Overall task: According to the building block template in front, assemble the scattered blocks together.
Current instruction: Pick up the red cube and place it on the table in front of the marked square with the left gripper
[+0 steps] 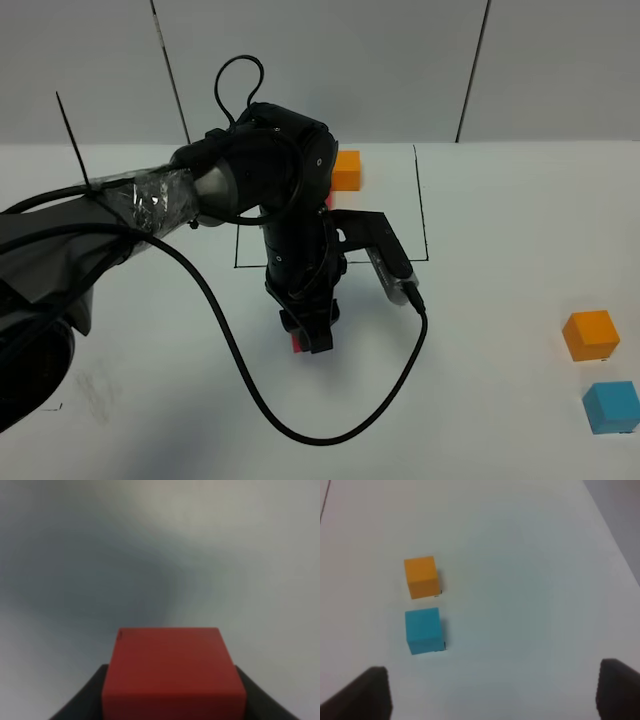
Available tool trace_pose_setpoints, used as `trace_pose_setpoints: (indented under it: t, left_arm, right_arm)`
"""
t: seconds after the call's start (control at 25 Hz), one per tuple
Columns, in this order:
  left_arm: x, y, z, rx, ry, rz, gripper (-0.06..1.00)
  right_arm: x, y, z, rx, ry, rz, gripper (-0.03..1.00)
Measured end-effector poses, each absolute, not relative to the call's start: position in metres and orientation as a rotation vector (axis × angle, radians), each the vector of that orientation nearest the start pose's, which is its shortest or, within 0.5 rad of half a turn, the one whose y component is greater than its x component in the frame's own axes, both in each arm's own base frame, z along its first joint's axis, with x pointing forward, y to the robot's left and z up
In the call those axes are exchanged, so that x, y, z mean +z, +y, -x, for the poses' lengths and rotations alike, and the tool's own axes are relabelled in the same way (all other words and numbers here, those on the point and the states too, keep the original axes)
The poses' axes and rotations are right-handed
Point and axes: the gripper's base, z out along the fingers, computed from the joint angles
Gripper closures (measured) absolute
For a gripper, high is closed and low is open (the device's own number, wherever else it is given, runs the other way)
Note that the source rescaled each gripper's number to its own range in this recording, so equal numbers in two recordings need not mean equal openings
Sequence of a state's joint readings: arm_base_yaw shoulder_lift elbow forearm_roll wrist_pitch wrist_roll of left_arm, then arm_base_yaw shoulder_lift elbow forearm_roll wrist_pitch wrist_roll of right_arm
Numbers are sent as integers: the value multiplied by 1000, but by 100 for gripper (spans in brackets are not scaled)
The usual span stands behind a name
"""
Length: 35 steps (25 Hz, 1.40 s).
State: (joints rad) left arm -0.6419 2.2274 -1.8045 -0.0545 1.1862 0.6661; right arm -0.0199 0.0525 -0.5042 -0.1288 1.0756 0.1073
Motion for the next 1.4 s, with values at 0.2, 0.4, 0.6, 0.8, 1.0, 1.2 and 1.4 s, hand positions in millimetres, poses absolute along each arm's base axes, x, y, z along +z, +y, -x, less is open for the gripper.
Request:
trace_pose_setpoints:
  t: [0.2,0.4,0.6,0.8,1.0,1.2,1.4]
  left_arm:
    - [168,-274,-358,-79,2478,-1862,94]
    - [151,-272,-361,-26,2490,-1908,94]
    - [147,-269,-363,44,2474,-1944,94]
    - [147,-274,-360,78,2431,-1998,94]
    - [147,-275,-359,79,2428,-2001,94]
    - [145,-276,-357,45,2444,-1992,94]
    - [122,-271,-346,-2,2468,-2014,94]
  right_arm:
    - [278,-10,-2,-103,2097,-137,28]
    - [278,-10,-2,-103,2097,-137,28]
    - [278,-10,-2,-103,2097,-137,28]
    - [278,-10,-2,-103,2097,-137,28]
    - [278,-10,-2,-103,2097,-137,28]
    - [278,-10,-2,-103,2097,-137,28]
    - [278,-10,-2,-103,2097,-137,28]
